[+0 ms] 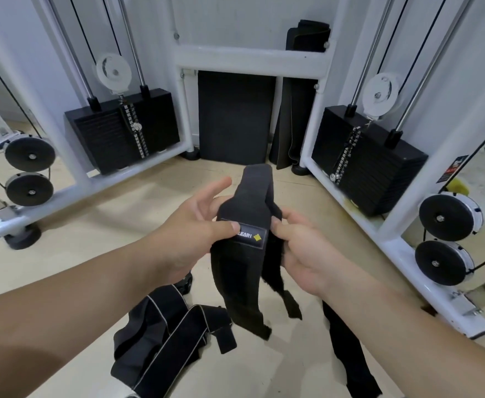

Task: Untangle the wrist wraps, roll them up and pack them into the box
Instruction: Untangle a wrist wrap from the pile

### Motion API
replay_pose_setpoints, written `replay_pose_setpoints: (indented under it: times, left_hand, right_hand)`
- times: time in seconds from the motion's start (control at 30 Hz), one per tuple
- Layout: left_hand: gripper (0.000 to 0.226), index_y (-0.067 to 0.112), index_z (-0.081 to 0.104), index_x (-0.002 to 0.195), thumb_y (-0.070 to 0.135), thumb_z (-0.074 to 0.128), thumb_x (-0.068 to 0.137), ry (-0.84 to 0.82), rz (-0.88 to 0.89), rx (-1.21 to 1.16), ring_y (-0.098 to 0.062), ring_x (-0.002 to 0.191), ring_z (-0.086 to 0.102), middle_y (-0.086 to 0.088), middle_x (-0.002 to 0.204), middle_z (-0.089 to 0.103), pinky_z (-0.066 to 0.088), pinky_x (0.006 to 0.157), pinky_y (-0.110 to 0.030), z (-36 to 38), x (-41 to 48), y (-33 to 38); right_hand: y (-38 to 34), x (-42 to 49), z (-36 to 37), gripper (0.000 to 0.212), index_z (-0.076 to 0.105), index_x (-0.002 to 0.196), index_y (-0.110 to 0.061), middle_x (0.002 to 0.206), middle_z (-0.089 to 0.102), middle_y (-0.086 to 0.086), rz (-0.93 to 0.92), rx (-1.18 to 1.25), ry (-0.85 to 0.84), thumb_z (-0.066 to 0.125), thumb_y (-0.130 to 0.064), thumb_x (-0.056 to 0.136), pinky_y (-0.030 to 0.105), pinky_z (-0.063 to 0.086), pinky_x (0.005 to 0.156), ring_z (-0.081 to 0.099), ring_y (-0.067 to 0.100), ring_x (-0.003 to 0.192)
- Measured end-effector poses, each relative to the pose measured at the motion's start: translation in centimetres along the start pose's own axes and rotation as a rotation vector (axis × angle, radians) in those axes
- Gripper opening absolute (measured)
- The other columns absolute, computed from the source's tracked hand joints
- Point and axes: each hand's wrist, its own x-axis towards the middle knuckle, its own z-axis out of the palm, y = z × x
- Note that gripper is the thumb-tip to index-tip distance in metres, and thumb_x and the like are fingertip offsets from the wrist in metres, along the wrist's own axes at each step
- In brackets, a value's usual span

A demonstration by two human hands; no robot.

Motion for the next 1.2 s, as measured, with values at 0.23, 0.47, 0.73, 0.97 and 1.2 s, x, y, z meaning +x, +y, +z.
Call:
replay_pose_setpoints:
  times: [0.23, 0.47, 0.73, 0.97, 1.2]
  left_hand:
    - [0.04, 0.026, 0.069, 0.125, 0.007, 0.08, 0.091, 0.233, 0.008, 0.214, -0.021, 0.106, 0.076, 0.002, 0.114, 0.077, 0.061, 0.098, -0.042, 1.2, 0.9, -1.5]
    - [0.015, 0.021, 0.077, 0.105, 0.015, 0.082, 0.092, 0.255, 0.055, 0.11, -0.019, 0.088, 0.074, 0.0, 0.086, 0.077, 0.059, 0.1, -0.045, 0.9, 1.1, -1.7]
    - [0.016, 0.013, 0.075, 0.111, 0.011, 0.077, 0.095, 0.196, 0.032, 0.028, -0.02, 0.083, 0.072, -0.006, 0.09, 0.079, 0.051, 0.07, -0.029, 1.1, 1.1, -1.6]
    - [0.011, 0.012, 0.072, 0.103, 0.014, 0.079, 0.094, 0.259, 0.007, 0.03, -0.028, 0.085, 0.073, -0.02, 0.095, 0.078, 0.056, 0.084, -0.048, 1.3, 1.4, -2.0]
    - [0.014, 0.008, 0.066, 0.108, 0.011, 0.074, 0.097, 0.185, -0.072, -0.095, -0.034, 0.087, 0.069, -0.019, 0.091, 0.076, 0.052, 0.101, -0.065, 1.3, 1.5, -1.7]
  right_hand:
    - [0.6, -0.2, 0.0, 0.035, 0.062, 0.137, -0.029, 0.117, 0.081, 0.003, -0.081, -0.084, -0.063, 0.05, -0.008, 0.11, 0.05, 0.058, 0.104, 0.079, 0.025, 0.108]
    - [0.7, 0.0, -0.6, 0.03, 0.066, 0.133, -0.017, 0.121, 0.079, 0.012, -0.055, 0.037, -0.099, 0.05, -0.033, 0.113, 0.057, 0.056, 0.106, 0.076, 0.034, 0.114]
    - [0.6, 0.1, -0.5, 0.02, 0.068, 0.114, -0.017, 0.12, 0.078, 0.014, -0.019, 0.118, -0.103, 0.049, -0.02, 0.112, 0.054, 0.053, 0.111, 0.072, 0.036, 0.118]
    - [0.5, -0.5, -0.1, 0.013, 0.062, 0.109, -0.013, 0.132, 0.07, 0.025, -0.027, 0.213, -0.156, 0.051, -0.018, 0.11, 0.056, 0.052, 0.111, 0.069, 0.042, 0.123]
    - [0.0, -0.7, 0.0, 0.014, 0.06, 0.104, -0.012, 0.13, 0.073, 0.022, -0.003, 0.272, -0.195, 0.048, -0.016, 0.109, 0.055, 0.046, 0.115, 0.067, 0.036, 0.114]
